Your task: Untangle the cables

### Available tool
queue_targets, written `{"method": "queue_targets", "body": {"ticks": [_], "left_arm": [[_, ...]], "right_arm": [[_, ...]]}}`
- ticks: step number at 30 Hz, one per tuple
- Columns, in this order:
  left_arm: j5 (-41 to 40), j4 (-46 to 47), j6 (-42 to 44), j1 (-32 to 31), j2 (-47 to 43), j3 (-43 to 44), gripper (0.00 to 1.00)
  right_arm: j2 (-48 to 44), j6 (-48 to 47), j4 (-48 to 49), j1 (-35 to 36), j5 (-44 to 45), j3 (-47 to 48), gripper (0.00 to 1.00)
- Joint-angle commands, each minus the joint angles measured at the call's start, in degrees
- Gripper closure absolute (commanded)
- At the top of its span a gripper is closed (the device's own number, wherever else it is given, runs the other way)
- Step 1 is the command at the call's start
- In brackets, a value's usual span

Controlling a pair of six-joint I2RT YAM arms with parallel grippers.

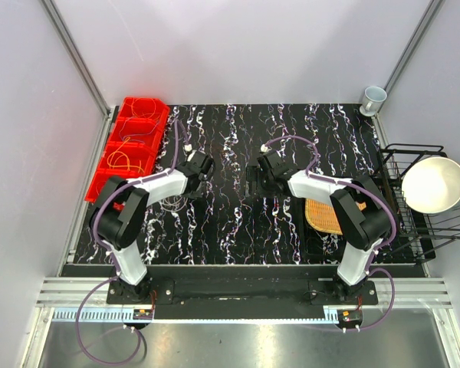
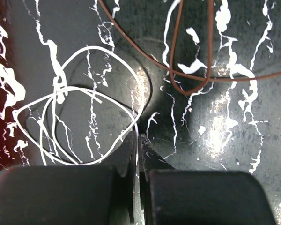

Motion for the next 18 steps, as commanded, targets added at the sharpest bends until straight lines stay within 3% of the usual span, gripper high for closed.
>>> {"method": "queue_targets", "body": {"ticks": [1,10,14,16,18], "left_arm": [[-0.9,-0.3,0.6,0.5,-1.2,3.4,1.0],[2.6,-10.3,-1.9,0.0,-15.2,9.4,1.0],[8.1,-4.6,-1.5,-0.8,-32.0,7.0,1.0],[6.0,-0.3,0.5,-0.8,-36.4,1.7,1.0],[5.4,-2.8,-1.4,2.2,-38.0,1.8,1.0]], "right_arm": [[3.4,-0.3,-3.3,-0.4,-1.1,-0.7,0.06],[3.4,-0.3,-3.4,-0.4,-1.1,-0.7,0.06],[3.3,-0.3,-3.4,-0.4,-1.0,-0.6,0.06],[3.5,-0.2,-3.5,-0.4,-1.2,-0.5,0.07],[3.6,-0.2,-3.4,-0.4,-1.1,-0.5,0.06]]}}
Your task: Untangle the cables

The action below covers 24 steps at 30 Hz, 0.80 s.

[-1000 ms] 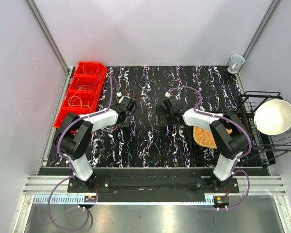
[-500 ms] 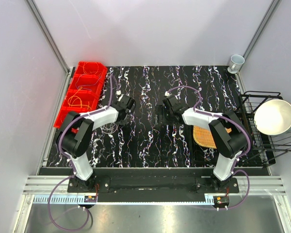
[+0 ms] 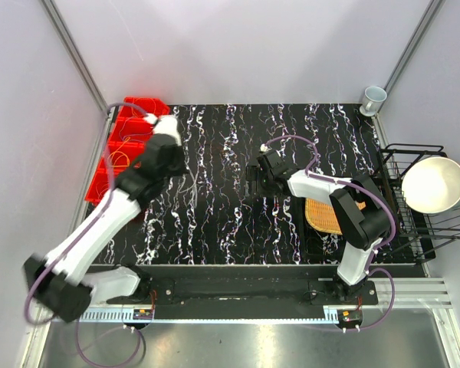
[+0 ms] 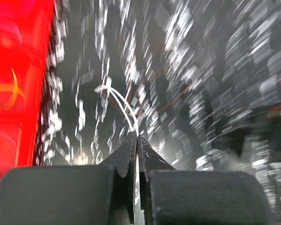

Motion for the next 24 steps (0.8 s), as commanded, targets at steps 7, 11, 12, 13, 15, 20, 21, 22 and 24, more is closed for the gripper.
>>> {"method": "queue_targets", "body": {"ticks": [7,11,12,13,15,20,21,22,24], "left_arm": [[25.8,4.9,-2.7,9.5,-12.6,-4.3,1.0],[24.7,0.3,-1.5,9.6,-12.8,-1.1,1.0],[26.3,0.5,-1.5,9.6,-13.0,-0.1,1.0],[26.6,0.5,-1.1,9.6,-13.1,0.7,1.0],[24.4,0.0,-0.2,9.6,-13.1,3.1,1.0],[18.3,-3.8,1.2,9.7,-11.5,9.6,1.0],[16.3,-4.0,1.6,9.6,-11.1,10.5,1.0],[15.7,-4.1,2.0,9.6,-10.4,12.5,1.0],[12.2,-4.2,2.5,9.7,-9.6,14.4,1.0]], "right_arm": [[3.2,-0.2,-3.5,-0.3,-1.1,-0.9,0.07],[3.2,-0.1,-3.5,-0.3,-1.1,-1.1,0.07],[3.0,0.0,-3.5,-0.4,-1.1,-1.1,0.07],[3.1,0.1,-3.5,-0.4,-1.0,-1.1,0.07],[3.2,0.1,-3.5,-0.4,-2.4,-1.0,0.07],[3.1,0.0,-3.5,-0.4,-2.5,-1.2,0.07],[3.0,0.0,-3.5,-0.3,-2.4,-1.2,0.07],[3.0,0.1,-3.5,-0.4,-2.5,-1.1,0.07],[3.0,0.1,-3.5,-0.3,-2.6,-1.1,0.07]]}}
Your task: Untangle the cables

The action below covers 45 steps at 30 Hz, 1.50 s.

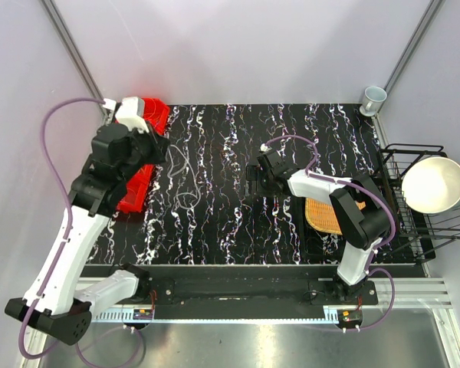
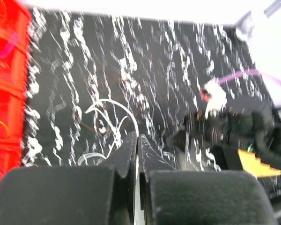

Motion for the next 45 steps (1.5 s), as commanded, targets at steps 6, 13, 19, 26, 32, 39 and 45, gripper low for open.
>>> {"method": "queue_targets", "body": {"ticks": [6,13,19,26,32,39,45], "left_arm": [[-14.2,-1.7,3.9,3.3,7.3,15.3,1.0],[-15.9,-0.8,5.3,9.4,14.0,26.6,1.0],[-18.3,0.5,7.6,16.2,20.1,30.2,1.0],[-18.6,5.4,7.2,20.3,21.9,24.4,1.0],[-16.2,12.5,5.6,25.1,23.5,14.7,1.0],[-13.6,13.7,3.3,27.4,26.1,13.0,1.0],[-12.3,15.7,2.6,27.7,25.2,11.5,1.0]], "right_arm": [[2.9,0.0,-3.6,-0.1,-2.3,-1.3,0.07],[3.1,0.1,-3.5,-0.1,-2.8,-1.1,0.07],[3.0,0.0,-3.6,-0.2,-3.1,-1.1,0.07],[3.7,-0.1,-3.8,-0.2,-3.0,-0.8,0.07],[4.0,-0.1,-4.0,-0.2,-3.5,-0.6,0.07],[4.2,-0.2,-4.1,-0.1,-3.5,-0.7,0.07],[4.4,-0.1,-4.2,-0.1,-3.9,-0.6,0.07]]}}
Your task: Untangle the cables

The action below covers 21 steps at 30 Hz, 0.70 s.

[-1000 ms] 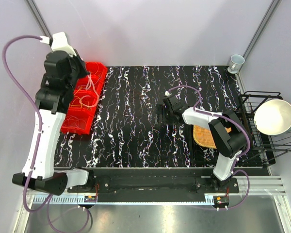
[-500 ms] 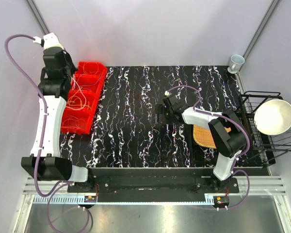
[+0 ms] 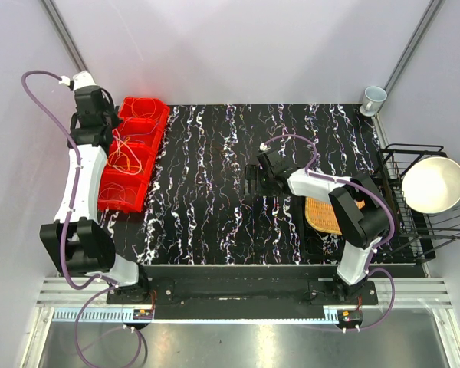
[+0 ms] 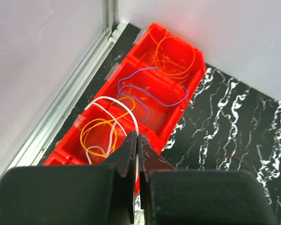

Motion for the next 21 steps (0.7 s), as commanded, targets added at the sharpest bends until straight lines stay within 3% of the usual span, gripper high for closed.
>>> {"method": "queue_targets", "body": {"ticks": [1,4,15,21], "left_arm": [[0.4,6.3,-1.8,0.2,-2.4,-1.1,1.0],[-1.2,6.9,-2.1,0.4,-1.5,-2.2,1.0],[-9.9,-5.7,-6.6,0.4,7.2,3.6,1.0],[-9.6,-9.4,-7.9,0.3,11.4,6.8,1.0]], "right_arm": [[3.7,0.3,-4.2,0.1,-2.3,-1.3,0.07],[3.8,0.2,-4.3,0.0,-2.4,-1.2,0.07],[3.4,0.2,-4.4,0.0,-2.2,-1.5,0.07],[3.5,0.1,-4.5,0.0,-2.3,-1.5,0.07]]}}
